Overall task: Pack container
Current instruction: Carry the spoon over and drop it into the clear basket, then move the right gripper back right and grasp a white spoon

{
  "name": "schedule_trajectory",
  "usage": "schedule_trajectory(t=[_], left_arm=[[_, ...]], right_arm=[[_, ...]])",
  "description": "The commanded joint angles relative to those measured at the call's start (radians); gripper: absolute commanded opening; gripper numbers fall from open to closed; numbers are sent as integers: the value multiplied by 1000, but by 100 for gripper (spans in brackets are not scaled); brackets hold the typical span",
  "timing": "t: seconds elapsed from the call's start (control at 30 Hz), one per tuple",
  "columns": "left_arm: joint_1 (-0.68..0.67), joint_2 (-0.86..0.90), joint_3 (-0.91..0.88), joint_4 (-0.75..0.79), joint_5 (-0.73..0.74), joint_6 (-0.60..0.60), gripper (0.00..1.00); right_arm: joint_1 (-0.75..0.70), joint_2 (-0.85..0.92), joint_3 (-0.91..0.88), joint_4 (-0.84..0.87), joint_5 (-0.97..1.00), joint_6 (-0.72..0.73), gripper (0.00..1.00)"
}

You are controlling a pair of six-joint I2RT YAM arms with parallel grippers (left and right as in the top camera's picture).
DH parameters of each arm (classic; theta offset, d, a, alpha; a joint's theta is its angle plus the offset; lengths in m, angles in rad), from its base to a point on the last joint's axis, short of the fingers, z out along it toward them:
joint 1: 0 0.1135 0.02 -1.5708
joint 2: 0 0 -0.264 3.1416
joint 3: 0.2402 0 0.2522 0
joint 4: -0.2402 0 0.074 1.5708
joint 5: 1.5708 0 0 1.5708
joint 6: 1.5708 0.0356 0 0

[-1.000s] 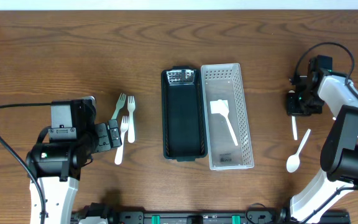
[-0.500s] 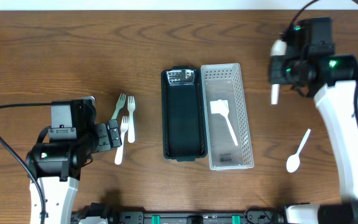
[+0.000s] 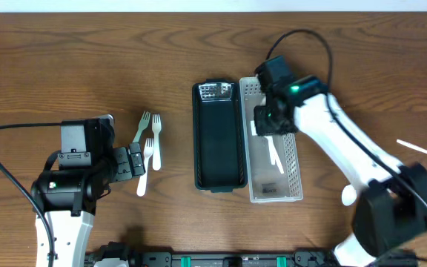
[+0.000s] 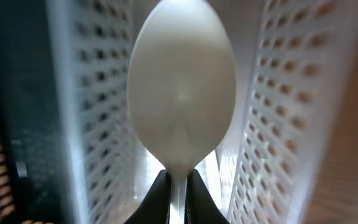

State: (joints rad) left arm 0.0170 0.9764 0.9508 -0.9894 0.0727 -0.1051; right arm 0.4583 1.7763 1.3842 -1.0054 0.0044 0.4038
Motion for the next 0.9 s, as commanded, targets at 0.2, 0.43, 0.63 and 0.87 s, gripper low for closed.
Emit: schedule_trajectory(t=[0.2,0.43,0.63,0.87], left_arm=[[2,0,21,-5,3,-6,98],[2,0,21,-6,3,-6,98],[2,0,21,-12,3,-6,98],[2,0,21,-12,3,-6,98]], right_arm=[[10,10,4,14,22,33,59],[-50,-141,59,-24,86,76,71],[-239,-338,59,-160,163,270,99],[-515,-436,14,-321,164,298,99]])
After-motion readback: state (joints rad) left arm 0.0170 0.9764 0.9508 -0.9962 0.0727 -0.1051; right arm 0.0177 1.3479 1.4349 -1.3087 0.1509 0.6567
